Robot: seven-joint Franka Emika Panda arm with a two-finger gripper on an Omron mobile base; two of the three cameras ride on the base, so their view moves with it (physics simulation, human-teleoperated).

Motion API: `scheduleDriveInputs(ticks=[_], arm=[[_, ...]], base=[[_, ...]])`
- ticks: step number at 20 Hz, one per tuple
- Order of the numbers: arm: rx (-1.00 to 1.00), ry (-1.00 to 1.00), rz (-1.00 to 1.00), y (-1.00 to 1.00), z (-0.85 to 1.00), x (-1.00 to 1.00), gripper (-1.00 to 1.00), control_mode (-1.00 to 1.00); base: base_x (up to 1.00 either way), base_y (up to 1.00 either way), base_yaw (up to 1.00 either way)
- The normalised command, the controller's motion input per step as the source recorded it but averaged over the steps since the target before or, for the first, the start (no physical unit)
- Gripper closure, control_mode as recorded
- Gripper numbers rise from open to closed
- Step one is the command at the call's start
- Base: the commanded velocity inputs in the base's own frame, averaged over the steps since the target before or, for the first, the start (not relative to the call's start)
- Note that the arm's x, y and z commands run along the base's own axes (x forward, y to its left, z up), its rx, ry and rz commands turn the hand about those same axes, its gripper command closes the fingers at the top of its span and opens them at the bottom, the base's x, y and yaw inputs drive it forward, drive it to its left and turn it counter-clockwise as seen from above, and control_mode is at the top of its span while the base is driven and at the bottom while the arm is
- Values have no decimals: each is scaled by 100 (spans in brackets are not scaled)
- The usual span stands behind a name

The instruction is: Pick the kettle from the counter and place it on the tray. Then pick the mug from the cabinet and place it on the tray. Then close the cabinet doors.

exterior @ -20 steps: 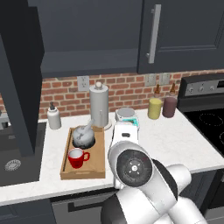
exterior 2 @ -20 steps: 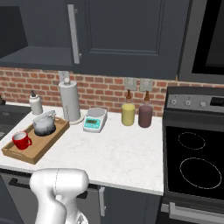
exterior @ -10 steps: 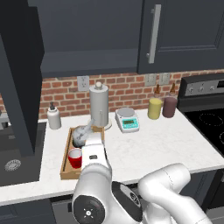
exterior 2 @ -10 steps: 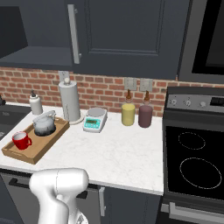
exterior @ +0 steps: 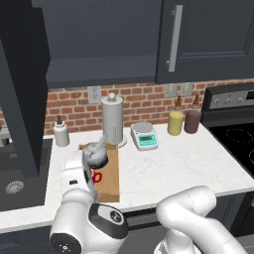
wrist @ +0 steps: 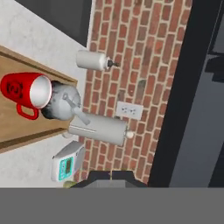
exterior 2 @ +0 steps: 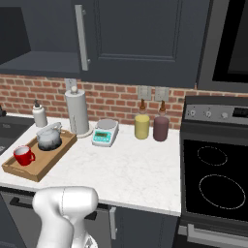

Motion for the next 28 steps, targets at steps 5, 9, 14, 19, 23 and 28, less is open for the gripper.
scheduleDriveInputs(ticks=[5, 9, 14, 19, 23, 28], arm=[[-19, -24, -5, 88, -16, 41, 100, -100], [-16, -28, -8, 77, -1, 16, 100, -100], [-8, -20, -12, 89, 4, 1, 100, -100], [-6, -14, -19, 90, 18, 0, 100, -100], [-6, -14, -21, 78, 14, 0, 100, -100], [-5, -14, -16, 46, 4, 7, 100, -100]], base=[[0, 0, 0], [0, 0, 0], [0, 0, 0], [0, 0, 0], [0, 0, 0], [0, 0, 0]])
